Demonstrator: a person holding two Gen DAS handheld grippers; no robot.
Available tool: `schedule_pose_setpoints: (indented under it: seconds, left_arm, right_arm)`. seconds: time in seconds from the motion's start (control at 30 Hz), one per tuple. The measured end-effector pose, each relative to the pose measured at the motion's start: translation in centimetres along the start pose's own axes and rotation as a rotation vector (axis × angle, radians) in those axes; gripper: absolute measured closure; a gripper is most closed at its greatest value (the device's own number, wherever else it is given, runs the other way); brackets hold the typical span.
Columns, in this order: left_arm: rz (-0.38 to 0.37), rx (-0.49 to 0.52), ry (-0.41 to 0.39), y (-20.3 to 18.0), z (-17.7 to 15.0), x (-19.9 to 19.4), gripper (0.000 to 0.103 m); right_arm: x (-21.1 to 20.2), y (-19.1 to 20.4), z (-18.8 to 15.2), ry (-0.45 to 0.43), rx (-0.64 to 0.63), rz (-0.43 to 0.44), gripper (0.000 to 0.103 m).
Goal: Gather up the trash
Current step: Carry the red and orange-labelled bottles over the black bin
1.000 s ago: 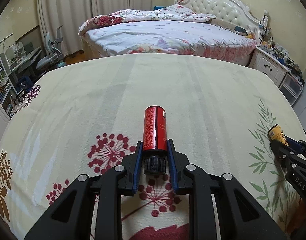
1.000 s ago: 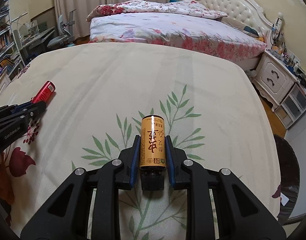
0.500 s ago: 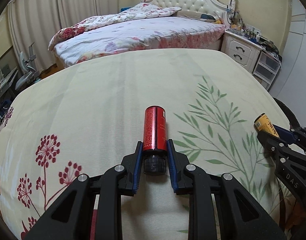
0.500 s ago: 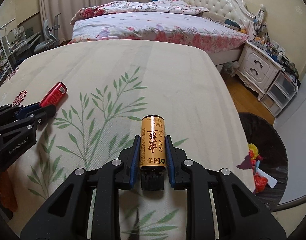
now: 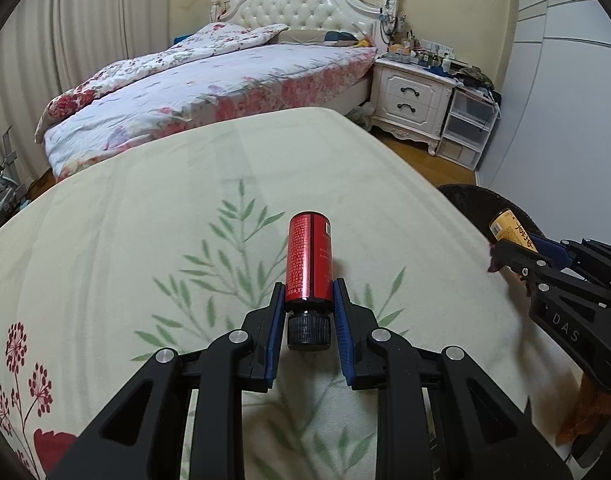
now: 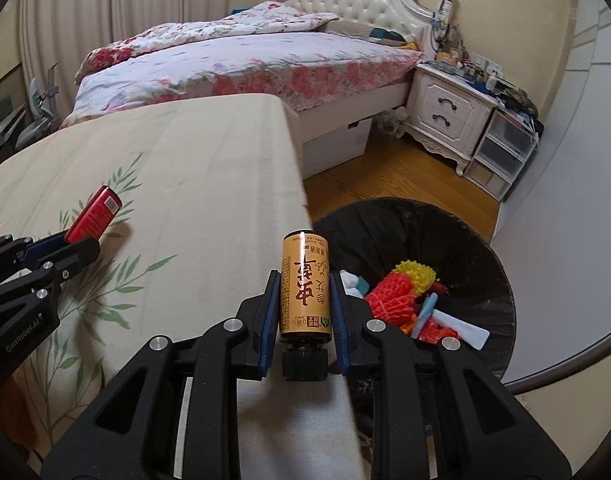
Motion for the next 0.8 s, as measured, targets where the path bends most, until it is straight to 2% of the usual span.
schedule_pose_setpoints:
  seconds: [0.17, 0.4, 0.8]
  left_arm:
    - [-0.030, 0.064, -0.039, -3.8, 2.3, 1.1, 0.078]
    - [-0.082, 0.111, -0.046, -8.1, 4.6, 3.5, 0.078]
    - [-0.129, 0.156, -0.048, -12.4, 5.9, 5.9, 0.078]
  right_arm:
    - [0.4, -3.9, 0.5, -0.024, 0.076, -0.030, 0.080]
    - [1.2, -7.8, 0.9, -0.038, 0.164, -0.057, 0.080]
    - [2.0, -10.9, 0.8, -0.073, 0.211, -0.107, 0.080]
Point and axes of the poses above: each gripper's, at about its wrist camera, not at the fingertips, and x roughly the way its jaws point, y to its left, z to its top, the point moved 9 cm from there along x, roughly the way its jaws point, and after that the axes turned 9 degrees about -z, right-handed, at the moved point
